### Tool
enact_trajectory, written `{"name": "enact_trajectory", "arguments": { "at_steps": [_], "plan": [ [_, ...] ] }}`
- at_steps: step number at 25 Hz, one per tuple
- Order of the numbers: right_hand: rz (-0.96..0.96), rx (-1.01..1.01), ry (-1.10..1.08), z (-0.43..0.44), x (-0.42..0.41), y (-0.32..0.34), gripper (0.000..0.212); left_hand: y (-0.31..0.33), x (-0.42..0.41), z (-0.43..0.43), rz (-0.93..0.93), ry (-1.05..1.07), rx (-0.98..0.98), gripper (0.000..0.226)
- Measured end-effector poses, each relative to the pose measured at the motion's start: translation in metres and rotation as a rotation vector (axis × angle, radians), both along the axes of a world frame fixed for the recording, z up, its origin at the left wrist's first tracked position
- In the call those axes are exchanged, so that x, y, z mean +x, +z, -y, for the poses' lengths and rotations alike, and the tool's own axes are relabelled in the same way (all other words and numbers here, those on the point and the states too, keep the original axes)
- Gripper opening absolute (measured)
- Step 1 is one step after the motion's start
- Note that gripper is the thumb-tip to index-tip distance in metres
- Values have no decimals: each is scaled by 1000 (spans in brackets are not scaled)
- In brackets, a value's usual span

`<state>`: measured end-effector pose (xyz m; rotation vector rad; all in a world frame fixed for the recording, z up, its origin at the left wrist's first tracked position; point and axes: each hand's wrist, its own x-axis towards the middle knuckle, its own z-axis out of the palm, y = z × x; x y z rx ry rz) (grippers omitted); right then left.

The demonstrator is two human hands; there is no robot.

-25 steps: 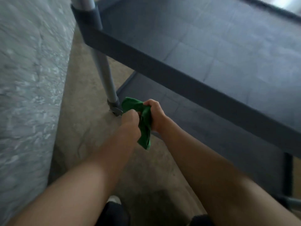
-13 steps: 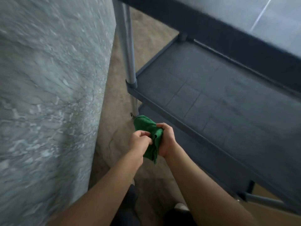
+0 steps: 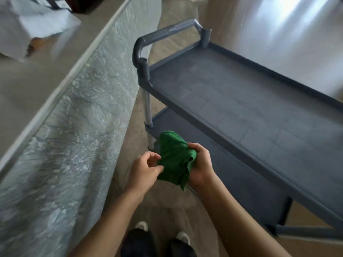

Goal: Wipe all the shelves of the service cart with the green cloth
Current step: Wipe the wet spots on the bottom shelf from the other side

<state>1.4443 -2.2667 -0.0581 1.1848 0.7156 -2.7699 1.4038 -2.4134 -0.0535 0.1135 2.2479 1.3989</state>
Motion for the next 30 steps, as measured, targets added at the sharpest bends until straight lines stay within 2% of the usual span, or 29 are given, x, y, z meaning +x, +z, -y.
{"name": "enact_trajectory", "arguments": {
  "at_steps": [3, 5, 7, 9, 11, 15, 22, 26, 30],
  "plan": [
    [-56, 6, -79, 5, 31, 44, 33, 38, 28, 14, -74, -52, 15, 25],
    [-111, -11, -148, 13, 51, 64, 31, 53, 45, 21, -46, 6, 12, 22],
    [-183, -31, -208, 23, 70, 80, 40, 67, 56, 31, 177, 137, 84, 15],
    [-236, -28, -253, 31, 86, 93, 43, 78, 67, 40, 518, 168, 295, 17],
    [-280, -21, -311, 42, 106, 106, 38, 91, 83, 52, 614, 79, 375, 21],
    [-309, 34, -354, 62, 140, 130, 31, 110, 110, 72, 443, 51, 382, 9],
    [-284, 75, -358, 67, 174, 147, 25, 135, 127, 86, -12, -41, 255, 18],
    [-241, 70, -326, 61, 182, 147, 24, 140, 131, 81, -377, -216, 26, 11],
    [-233, 53, -320, 53, 189, 148, 23, 142, 139, 70, -521, -291, -79, 13]
  ]
}}
